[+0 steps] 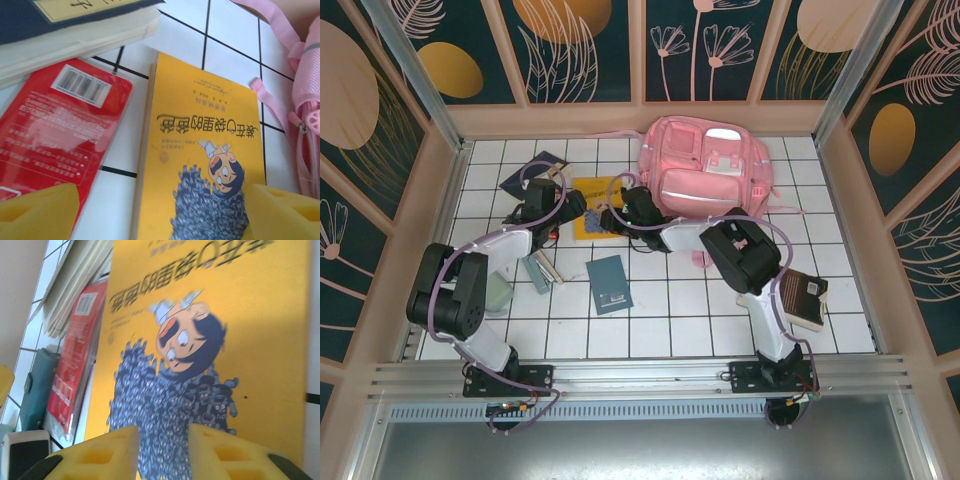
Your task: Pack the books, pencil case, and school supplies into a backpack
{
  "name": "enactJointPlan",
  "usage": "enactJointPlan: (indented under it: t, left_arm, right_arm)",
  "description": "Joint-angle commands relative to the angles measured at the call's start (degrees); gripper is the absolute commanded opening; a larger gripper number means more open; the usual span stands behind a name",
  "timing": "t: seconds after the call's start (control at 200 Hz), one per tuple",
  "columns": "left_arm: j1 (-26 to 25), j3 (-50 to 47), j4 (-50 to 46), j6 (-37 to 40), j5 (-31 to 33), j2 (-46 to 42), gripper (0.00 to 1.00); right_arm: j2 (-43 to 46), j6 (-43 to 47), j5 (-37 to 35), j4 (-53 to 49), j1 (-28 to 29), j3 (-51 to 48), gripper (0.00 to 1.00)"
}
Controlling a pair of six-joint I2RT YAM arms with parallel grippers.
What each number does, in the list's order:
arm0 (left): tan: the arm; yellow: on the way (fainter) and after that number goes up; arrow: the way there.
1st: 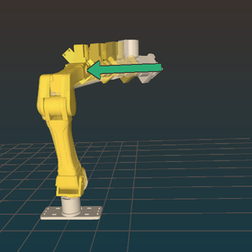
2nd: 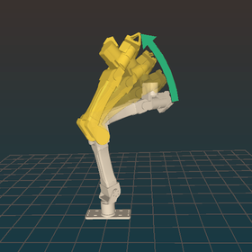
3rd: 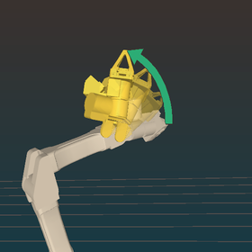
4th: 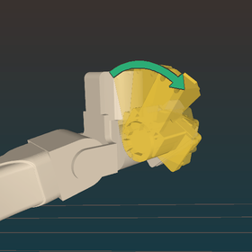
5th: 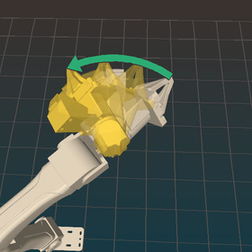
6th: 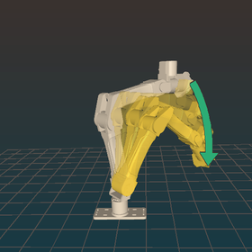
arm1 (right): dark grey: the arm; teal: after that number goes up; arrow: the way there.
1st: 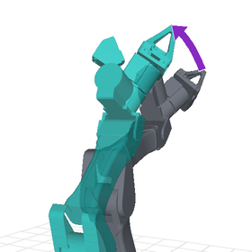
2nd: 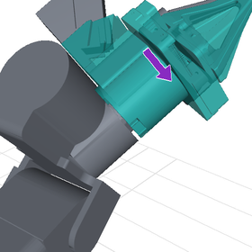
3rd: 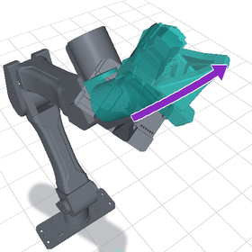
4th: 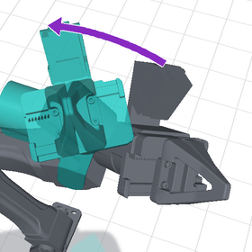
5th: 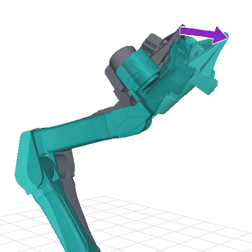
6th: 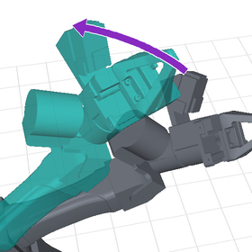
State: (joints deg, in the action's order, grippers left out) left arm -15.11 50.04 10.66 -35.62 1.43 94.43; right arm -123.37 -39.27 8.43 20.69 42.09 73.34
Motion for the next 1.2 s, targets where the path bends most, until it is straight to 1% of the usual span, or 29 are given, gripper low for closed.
enactJointPlan:
  t: [0.0, 0.075, 0.105, 0.19, 0.26, 0.32, 0.4, 0.425, 0.455, 0.52, 0.561, 0.631, 0.676, 0.751, 0.796, 0.831, 0.846, 0.916, 0.951, 1.096, 1.196]
  left_arm:
    - [-0.17, 0.21, 2.78, -0.06, -5.58, 2.55, 0.82]
    - [-0.18, 0.22, 4.44, -0.83, -9.03, 3.43, 0.78]
    - [-0.2, 0.32, 4.89, -1.24, -10.02, 5.49, 0.76]
    - [-0.23, 0.24, 6.66, -2.57, -13.29, 7.42, 0.73]
    - [-0.2, 0.06, 6.85, -3.64, -13.93, 9.01, 0.71]
    - [-0.18, -0.05, 6.35, -4.09, -12.81, 9.74, 0.7]
    - [-0.26, -0.64, 7.23, -4.37, -13.15, 10.23, 0.68]
    - [-0.18, -0.73, 7.61, -4.51, -13.6, 10.39, 0.67]
    - [-0.26, -0.8, 8.25, -4.7, -14.05, 10.61, 0.62]
    - [-0.34, -0.72, 9.38, -5.32, -15.15, 11.27, 0.58]
    - [-0.27, -0.47, 9.86, -5.47, -15.59, 11.85, 0.54]
    - [-0.37, 0.08, 9.91, -5.57, -15.69, 12.97, 0.52]
    - [-0.48, 0.41, 9.55, -5.52, -15.53, 13.59, 0.46]
    - [-0.49, 0.96, 8.6, -5.45, -14.83, 14.77, 0.43]
    - [-0.54, 1.45, 7.85, -5.19, -14.54, 15.63, 0.36]
    - [-0.58, 1.72, 7.45, -5.01, -14.36, 16.18, 0.33]
    - [-0.58, 1.73, 7.41, -4.99, -14.35, 16.36, 0.31]
    - [-0.7, 1.69, 7.17, -4.76, -14.11, 16.74, 0.28]
    - [-0.76, 1.58, 7.15, -4.69, -14.02, 16.75, 0.23]
    - [-0.79, 1.43, 6.78, -4.31, -13.91, 16.72, 0.21]
    - [-0.85, 1.25, 7.34, -4.46, -14.65, 16.84, 0.16]
  right_arm:
    - [1.07, 0.4, -2.99, -6.1, -1.55, -5.64, 0.33]
    - [1.94, 1.08, -1.82, -5.04, -1.48, -6.3, 0.34]
    - [2.28, 1.41, -1.01, -4.41, -1.39, -6.28, 0.36]
    - [3.11, 2.29, 0.34, -2.97, -0.96, -6.29, 0.38]
    - [4.58, 3.24, 0.97, -1.84, -0.48, -6.43, 0.41]
    - [6.46, 3.73, 0.03, -1.55, -0.16, -6.93, 0.42]
    - [8.91, 4.22, -2.14, -1.74, -0.2, -7.8, 0.44]
    - [9.47, 4.41, -3.15, -2.14, -0.38, -8.01, 0.45]
    - [9.94, 4.61, -4.12, -2.79, -0.57, -8.12, 0.45]
    - [10.31, 5.05, -4.95, -3.84, -1.39, -8.3, 0.45]
    - [10.01, 5.0, -4.7, -4.28, -2.01, -8.28, 0.45]
    - [9.25, 4.9, -4.7, -5.3, -3.01, -8.26, 0.45]
    - [8.8, 5.11, -5.56, -5.58, -3.23, -8.37, 0.45]
    - [7.7, 5.43, -5.59, -5.42, -3.65, -8.42, 0.45]
    - [6.54, 5.44, -5.13, -5.8, -4.0, -7.9, 0.45]
    - [5.74, 5.51, -4.85, -6.0, -4.18, -7.45, 0.45]
    - [5.35, 5.52, -4.72, -6.01, -4.2, -7.24, 0.45]
    - [3.88, 5.78, -3.71, -6.05, -4.2, -6.28, 0.45]
    - [3.03, 5.78, -2.93, -6.26, -4.29, -5.65, 0.45]
    - [-0.44, 5.43, 1.24, -7.33, -4.29, -2.37, 0.45]
    - [-1.34, 4.69, 5.74, -5.51, -4.22, -1.77, 0.45]
